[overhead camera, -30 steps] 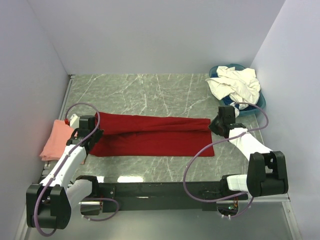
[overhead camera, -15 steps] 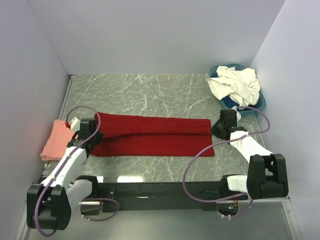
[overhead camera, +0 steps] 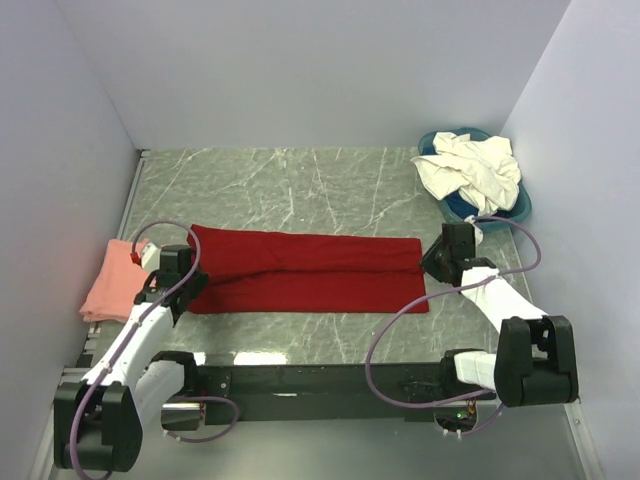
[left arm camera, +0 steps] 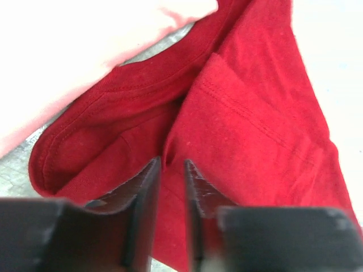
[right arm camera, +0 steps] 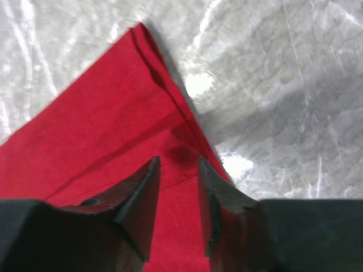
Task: Fold and stack the t-shirts
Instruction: Fold the tshirt
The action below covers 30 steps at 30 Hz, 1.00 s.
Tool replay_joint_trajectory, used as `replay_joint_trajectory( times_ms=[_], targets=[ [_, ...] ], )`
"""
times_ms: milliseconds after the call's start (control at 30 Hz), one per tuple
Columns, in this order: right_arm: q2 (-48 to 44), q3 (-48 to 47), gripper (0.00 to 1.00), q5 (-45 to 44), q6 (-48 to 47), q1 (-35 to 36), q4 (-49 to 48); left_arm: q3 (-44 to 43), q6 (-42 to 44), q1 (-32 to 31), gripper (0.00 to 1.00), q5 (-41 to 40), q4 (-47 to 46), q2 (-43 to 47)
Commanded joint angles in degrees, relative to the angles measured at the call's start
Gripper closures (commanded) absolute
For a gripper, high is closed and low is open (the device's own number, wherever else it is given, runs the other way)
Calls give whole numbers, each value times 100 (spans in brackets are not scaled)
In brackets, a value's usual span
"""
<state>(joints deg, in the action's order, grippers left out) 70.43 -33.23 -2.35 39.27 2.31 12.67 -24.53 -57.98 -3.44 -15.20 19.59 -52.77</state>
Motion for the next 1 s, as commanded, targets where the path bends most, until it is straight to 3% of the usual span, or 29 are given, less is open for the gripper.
replay_joint_trajectory(
  times_ms=[0,67,233,400,500,633,733,967],
  targets=[
    [-337,-60,59,-20,-94,-46,-80,-7,-12,37,59,26,0,258],
    [-477,-148,58,-3,-164,-37,-1,-60,-12,37,51,17,62,355],
    [-654,-508,57,-212,-244,453,166,-244,-21,37,49,-18,316,557],
    [265,-1481,57,-530,-288,1447,263,-534,93,28,57,314,1,558],
    [1117,-2088,58,-416,-384,1754,201,-824,58,-95,62,518,-210,67],
    [2041,-2774,58,-371,-507,2089,359,-1333,-73,-718,64,46,-281,-828],
    [2500,-3031,59,-450,-552,2361,403,-1545,-187,-1166,68,-71,-342,-1391],
    [2791,-3023,60,-635,-596,2774,517,-1414,-355,-1457,73,-71,-571,-1850]
  ],
)
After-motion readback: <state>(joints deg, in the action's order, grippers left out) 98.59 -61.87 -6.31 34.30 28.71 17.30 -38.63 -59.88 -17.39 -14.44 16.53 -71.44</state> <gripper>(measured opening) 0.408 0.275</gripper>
